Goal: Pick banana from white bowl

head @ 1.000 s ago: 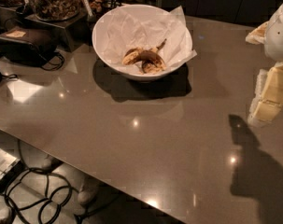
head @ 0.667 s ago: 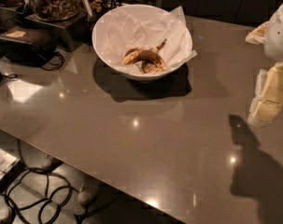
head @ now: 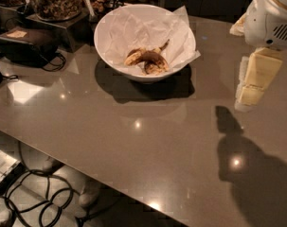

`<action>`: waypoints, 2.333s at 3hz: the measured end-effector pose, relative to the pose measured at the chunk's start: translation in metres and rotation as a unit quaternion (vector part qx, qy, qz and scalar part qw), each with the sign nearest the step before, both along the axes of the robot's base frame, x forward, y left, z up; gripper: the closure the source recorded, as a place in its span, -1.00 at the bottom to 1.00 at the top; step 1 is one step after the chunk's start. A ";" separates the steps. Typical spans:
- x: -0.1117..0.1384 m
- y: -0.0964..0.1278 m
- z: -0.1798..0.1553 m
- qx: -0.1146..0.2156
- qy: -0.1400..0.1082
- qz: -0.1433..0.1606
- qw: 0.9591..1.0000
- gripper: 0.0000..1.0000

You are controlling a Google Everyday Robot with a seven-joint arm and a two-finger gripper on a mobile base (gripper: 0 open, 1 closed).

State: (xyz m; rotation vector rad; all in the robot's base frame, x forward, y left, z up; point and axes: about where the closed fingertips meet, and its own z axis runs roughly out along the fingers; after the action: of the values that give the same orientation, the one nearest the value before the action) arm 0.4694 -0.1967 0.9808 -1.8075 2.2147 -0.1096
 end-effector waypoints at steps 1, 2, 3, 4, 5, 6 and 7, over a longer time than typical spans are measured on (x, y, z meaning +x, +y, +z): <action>0.031 0.028 -0.003 -0.020 0.007 0.040 0.999 -1.00; 0.031 0.028 -0.003 -0.020 0.007 0.040 0.999 -1.00; 0.059 0.042 0.001 -0.019 -0.011 0.044 0.999 -1.00; 0.087 0.059 0.006 -0.025 -0.017 0.068 0.997 -1.00; 0.091 0.063 0.008 -0.020 -0.029 0.068 0.997 -1.00; 0.098 0.068 0.010 -0.009 -0.040 0.074 0.996 -1.00; 0.124 0.087 0.022 -0.015 -0.055 0.103 0.993 -1.00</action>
Offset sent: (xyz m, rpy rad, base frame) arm 0.0197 0.0172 -0.0035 -0.0364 0.0270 0.0576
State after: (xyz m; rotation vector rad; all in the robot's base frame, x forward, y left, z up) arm 0.5933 -0.1093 1.0027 -1.9822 1.9507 -0.1958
